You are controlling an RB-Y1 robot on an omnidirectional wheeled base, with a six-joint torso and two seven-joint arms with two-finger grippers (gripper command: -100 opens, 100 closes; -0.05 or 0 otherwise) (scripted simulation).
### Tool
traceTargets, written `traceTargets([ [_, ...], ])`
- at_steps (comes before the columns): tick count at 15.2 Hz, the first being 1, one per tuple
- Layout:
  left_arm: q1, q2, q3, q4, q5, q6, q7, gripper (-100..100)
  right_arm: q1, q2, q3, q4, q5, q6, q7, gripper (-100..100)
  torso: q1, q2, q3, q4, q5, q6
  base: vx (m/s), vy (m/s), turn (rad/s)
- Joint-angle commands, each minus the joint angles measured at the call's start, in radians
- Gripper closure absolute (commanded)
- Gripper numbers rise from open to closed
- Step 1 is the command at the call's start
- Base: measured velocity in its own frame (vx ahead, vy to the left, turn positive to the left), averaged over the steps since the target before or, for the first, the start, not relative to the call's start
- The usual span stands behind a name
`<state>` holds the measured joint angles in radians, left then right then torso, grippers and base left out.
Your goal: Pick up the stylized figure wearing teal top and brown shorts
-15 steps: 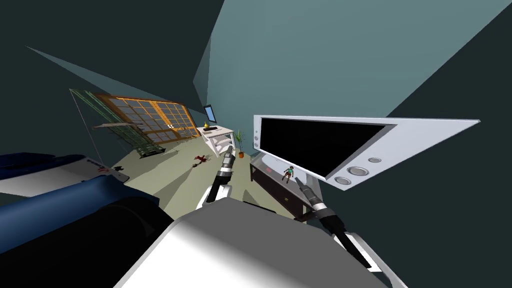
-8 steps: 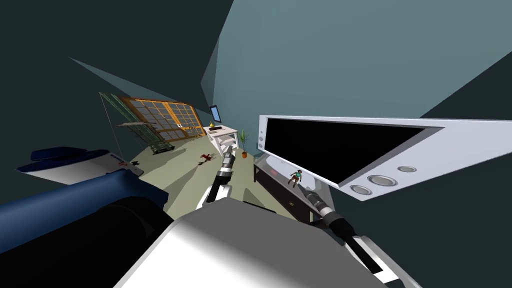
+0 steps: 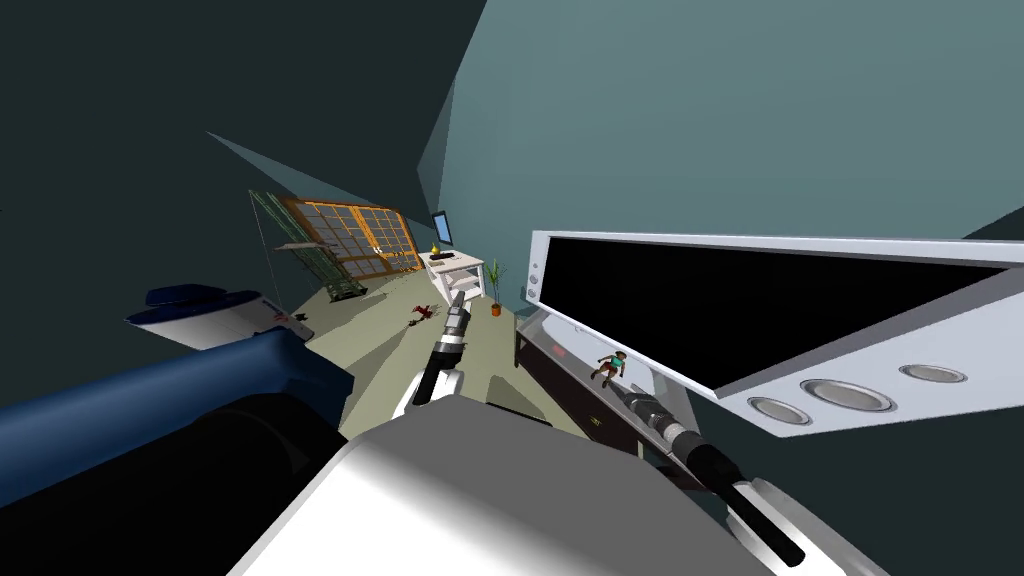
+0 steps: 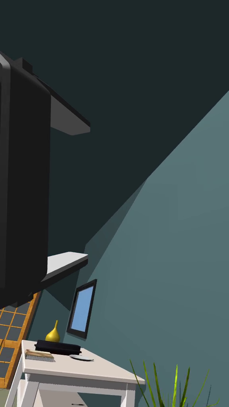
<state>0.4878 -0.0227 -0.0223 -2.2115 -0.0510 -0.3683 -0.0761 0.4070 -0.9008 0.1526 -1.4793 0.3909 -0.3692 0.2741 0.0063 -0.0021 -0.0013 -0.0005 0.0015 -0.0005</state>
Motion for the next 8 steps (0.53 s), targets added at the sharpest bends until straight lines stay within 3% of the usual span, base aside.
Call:
traceTargets([
  [1, 0.0, 0.0, 0.0, 0.0, 0.0, 0.0, 0.0, 0, 0.004, -0.029, 0.002, 0.024, 0.019, 0.002, 0.017, -100, 0.0, 0.0, 0.0, 0.0, 0.0, 0.0, 0.038, 0.081, 0.099],
  [6, 0.0, 0.0, 0.0, 0.0, 0.0, 0.0, 0.0, 0, -0.018, -0.152, 0.025, 0.146, 0.108, 0.013, 0.08, -100, 0.002, 0.0, 0.0, 0.0, 0.001, 0.0, 0.042, 0.103, 0.135],
  [8, 0.0, 0.0, 0.0, 0.0, 0.0, 0.0, 0.0, 0, -0.018, -0.156, 0.025, 0.15, 0.108, 0.013, 0.08, -100, 0.001, 0.0, 0.0, 0.0, 0.001, 0.0, 0.038, 0.072, 0.093],
])
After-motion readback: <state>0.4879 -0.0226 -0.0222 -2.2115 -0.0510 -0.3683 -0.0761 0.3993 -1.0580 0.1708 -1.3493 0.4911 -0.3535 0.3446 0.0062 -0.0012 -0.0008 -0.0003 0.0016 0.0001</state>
